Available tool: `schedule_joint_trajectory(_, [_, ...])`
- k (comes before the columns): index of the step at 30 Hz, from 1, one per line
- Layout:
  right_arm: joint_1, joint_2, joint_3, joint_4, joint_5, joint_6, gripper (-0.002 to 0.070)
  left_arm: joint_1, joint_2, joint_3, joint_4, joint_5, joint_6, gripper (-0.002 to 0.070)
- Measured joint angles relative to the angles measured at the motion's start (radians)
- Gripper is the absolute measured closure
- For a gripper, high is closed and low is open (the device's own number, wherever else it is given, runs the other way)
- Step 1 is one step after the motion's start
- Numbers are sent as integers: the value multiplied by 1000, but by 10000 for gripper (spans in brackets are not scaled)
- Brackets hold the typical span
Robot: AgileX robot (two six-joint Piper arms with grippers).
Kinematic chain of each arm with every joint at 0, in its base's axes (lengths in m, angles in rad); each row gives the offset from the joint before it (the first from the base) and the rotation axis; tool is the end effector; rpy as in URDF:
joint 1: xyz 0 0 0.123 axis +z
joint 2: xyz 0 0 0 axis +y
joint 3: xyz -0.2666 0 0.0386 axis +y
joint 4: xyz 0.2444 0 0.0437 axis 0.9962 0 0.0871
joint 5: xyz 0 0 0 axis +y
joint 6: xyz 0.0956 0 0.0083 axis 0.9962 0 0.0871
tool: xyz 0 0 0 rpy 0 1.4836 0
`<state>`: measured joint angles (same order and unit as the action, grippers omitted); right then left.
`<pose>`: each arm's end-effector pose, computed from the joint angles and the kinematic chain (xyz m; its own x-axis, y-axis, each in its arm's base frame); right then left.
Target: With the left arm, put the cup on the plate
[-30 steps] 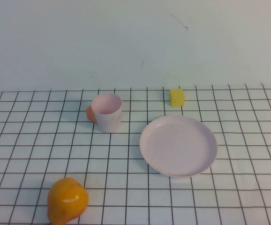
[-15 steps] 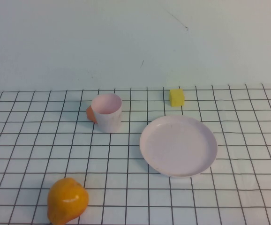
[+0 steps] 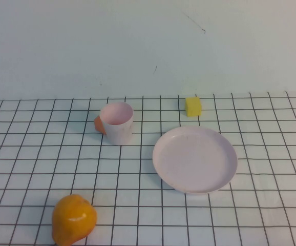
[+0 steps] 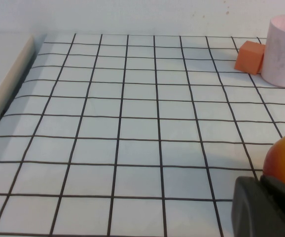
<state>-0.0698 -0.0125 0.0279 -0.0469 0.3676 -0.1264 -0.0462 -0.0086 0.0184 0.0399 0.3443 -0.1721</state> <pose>0.0695 -0.0065 0.1702 -0.3008 -0.1487 -0.9420 0.0354 0.9853 -0.1668 0.0704 -0.0020 0.1753 -0.2653 -0.1220 -0.9564 -0.0024 0.9920 -0.1259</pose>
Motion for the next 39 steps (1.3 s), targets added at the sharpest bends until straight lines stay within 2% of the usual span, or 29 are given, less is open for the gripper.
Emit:
schedule_joint_trajectory(31, [0,0,0,0,0,0,678,0,0,0,0,-11,0,677])
schedule_joint_trajectory(35, [0,0,0,0,0,0,678,0,0,9,0,-130,0,677])
schedule_joint_trajectory(39, [0,0,0,0,0,0,678,0,0,9,0,-357,0,677])
